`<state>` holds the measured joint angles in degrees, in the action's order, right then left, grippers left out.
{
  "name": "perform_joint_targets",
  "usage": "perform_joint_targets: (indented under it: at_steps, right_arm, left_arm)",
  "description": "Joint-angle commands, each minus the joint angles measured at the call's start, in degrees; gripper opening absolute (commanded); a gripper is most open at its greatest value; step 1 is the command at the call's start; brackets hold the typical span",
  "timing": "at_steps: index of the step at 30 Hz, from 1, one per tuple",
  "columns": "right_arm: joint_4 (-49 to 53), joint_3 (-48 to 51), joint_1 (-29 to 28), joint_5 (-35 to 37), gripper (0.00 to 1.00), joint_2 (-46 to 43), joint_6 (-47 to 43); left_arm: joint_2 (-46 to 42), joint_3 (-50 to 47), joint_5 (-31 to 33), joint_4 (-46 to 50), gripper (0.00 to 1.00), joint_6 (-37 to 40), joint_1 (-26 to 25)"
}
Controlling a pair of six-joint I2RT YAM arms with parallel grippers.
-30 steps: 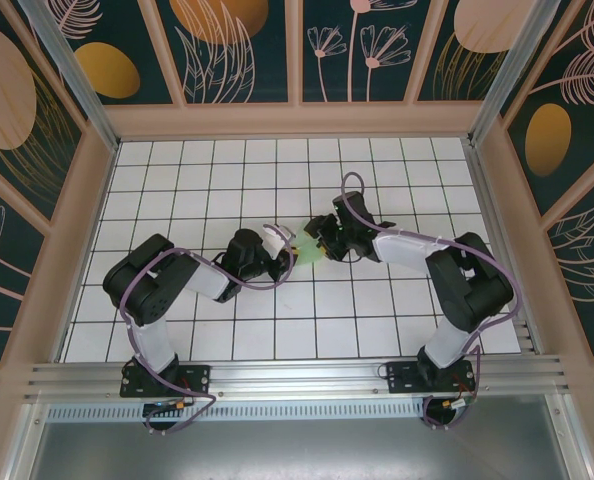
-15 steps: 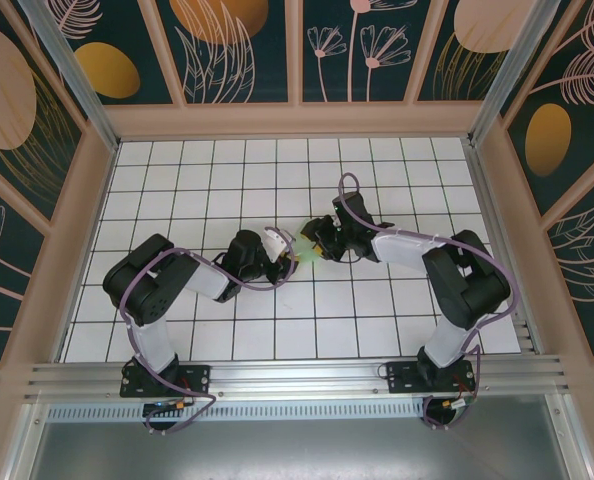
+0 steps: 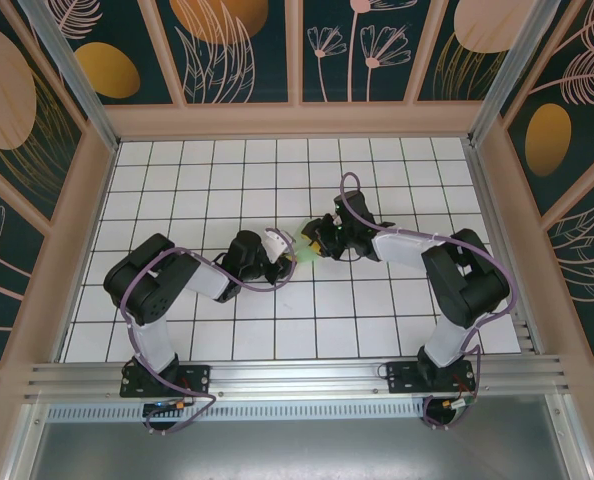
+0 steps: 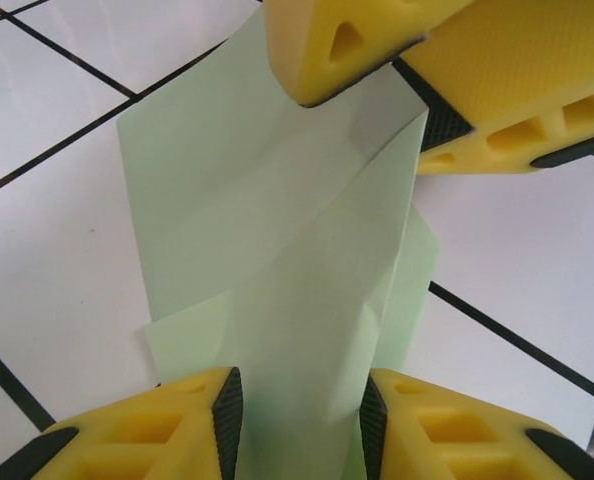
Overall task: Fold a paper plane with a square sheet of paper (pick it up from the middle)
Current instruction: Fourth fold the wing at the center of the table.
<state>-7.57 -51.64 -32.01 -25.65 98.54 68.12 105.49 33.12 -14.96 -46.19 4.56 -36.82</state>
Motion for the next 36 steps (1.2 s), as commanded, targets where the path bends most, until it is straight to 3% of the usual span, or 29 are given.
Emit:
perform_joint_targets:
  at_steps: [1,10,22,30,36]
  right_arm:
    - [-1.55,-0.85,0.31,-1.40,0.35,0.45,1.14]
    - [1.79,-0.62,0.36,1.46,0.38,-0.14,-5.65]
    - [-9.13,11.38,2.65,2.18,0.52,-8.16,-16.50]
    - [-12.31,12.80,2.50,0.36,0.50,-7.05,-17.52]
    - [-10.82,9.18,1.45,-0.62,0.44,-3.57,-18.70]
  left_arm:
    - [0.57,0.11,0.72,-0.07,0.36,1.61,0.02]
    - [0.28,0.10,-1.48,-1.70,0.25,-1.90,0.07]
    - [1.89,3.87,-7.83,3.57,0.18,-18.50,0.04]
    - [2.52,4.41,-10.71,3.40,0.18,-28.89,0.13]
    - [2.96,4.41,-10.76,2.95,0.18,-30.84,0.17]
